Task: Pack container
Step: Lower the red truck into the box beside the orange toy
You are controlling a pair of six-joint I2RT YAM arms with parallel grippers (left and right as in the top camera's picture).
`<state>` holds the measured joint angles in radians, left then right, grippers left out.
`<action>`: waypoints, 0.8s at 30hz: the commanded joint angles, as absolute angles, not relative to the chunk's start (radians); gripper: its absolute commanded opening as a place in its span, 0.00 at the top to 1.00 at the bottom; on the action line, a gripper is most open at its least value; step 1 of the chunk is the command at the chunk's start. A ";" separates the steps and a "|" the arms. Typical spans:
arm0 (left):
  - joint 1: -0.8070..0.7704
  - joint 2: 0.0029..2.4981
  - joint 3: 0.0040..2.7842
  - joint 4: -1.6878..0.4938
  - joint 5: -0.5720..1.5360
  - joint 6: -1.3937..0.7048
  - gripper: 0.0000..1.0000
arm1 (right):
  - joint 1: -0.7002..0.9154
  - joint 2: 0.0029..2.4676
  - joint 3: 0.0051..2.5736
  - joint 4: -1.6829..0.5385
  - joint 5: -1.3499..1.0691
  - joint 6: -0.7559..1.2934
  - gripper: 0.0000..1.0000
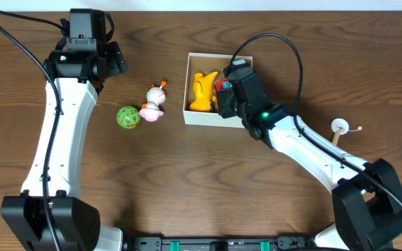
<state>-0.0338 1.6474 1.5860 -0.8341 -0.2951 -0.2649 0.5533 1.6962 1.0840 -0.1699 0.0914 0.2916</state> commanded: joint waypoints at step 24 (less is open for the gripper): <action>-0.030 1.649 1.588 -0.837 -0.305 -0.264 0.02 | 0.485 1.669 1.098 -0.080 0.154 0.372 0.60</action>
